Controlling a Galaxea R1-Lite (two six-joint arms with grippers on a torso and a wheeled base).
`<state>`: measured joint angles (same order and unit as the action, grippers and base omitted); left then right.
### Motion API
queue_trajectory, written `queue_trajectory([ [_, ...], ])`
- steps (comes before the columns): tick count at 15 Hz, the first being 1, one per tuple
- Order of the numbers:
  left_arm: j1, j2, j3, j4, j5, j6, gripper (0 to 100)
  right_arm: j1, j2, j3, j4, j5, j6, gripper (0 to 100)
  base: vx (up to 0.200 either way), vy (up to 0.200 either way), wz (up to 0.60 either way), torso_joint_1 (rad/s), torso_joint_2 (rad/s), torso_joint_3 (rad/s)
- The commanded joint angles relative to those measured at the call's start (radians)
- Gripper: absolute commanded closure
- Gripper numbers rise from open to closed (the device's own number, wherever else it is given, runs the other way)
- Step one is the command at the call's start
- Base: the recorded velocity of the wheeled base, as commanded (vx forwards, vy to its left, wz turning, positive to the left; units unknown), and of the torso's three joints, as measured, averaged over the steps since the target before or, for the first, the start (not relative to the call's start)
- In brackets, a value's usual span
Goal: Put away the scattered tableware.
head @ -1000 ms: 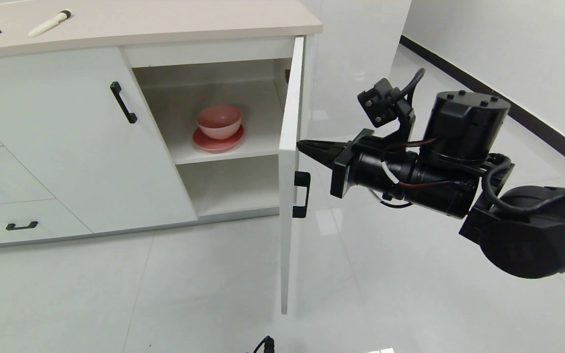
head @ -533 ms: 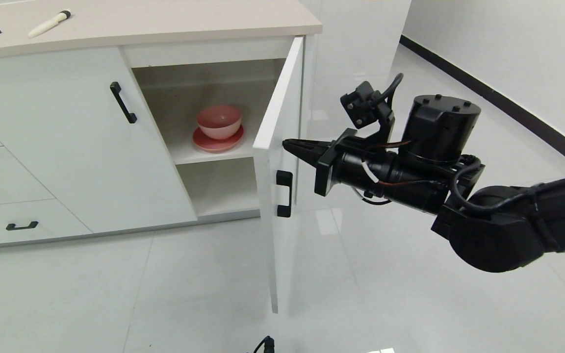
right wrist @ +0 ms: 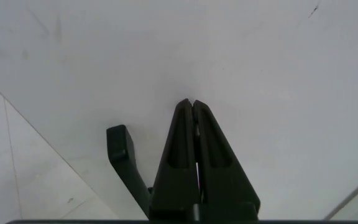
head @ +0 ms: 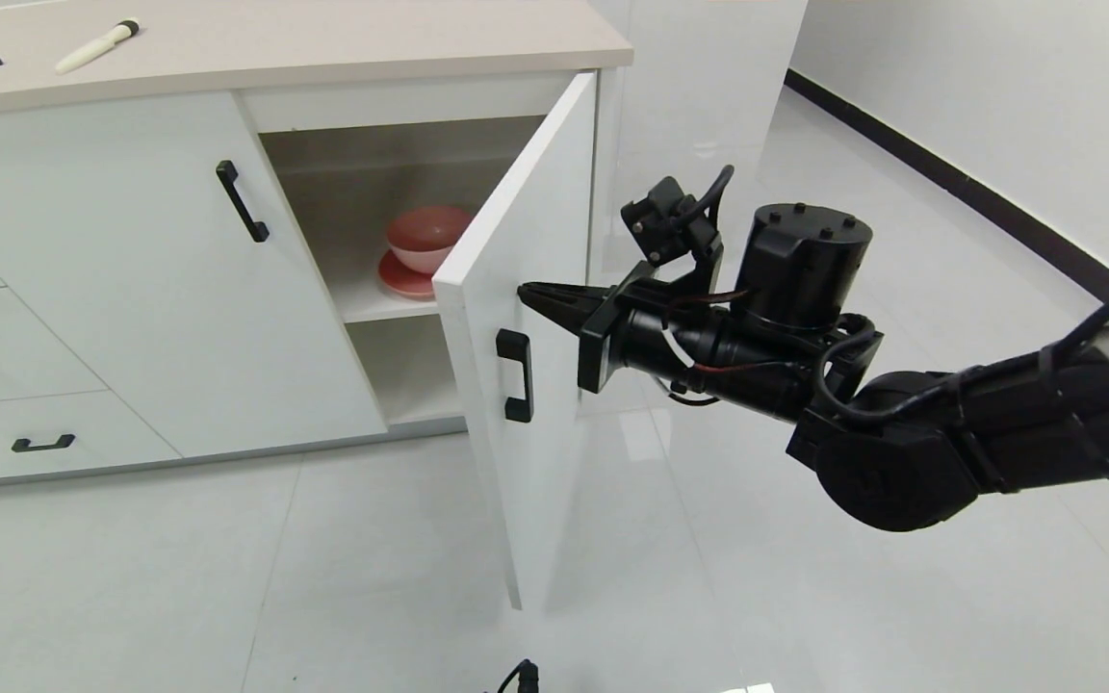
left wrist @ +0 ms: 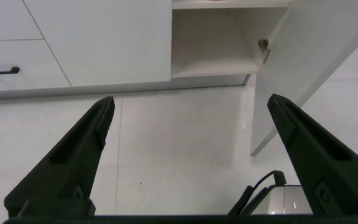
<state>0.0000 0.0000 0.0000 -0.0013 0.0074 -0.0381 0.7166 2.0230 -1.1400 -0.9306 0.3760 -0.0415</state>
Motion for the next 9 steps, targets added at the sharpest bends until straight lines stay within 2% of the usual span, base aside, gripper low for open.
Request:
queue_trajectory([
  [1, 0.000, 0.000, 0.000, 0.000, 0.000, 0.000, 0, 0.003, 0.020, -0.017, 0.000, 0.001, -0.001, 100, 0.000, 0.000, 0.00, 0.000, 0.00, 0.000],
  [9, 0.000, 0.002, 0.000, 0.000, 0.002, 0.000, 0, 0.014, 0.069, -0.090, -0.013, 0.001, 0.002, 100, 0.000, 0.000, 0.00, 0.000, 0.00, 0.000],
])
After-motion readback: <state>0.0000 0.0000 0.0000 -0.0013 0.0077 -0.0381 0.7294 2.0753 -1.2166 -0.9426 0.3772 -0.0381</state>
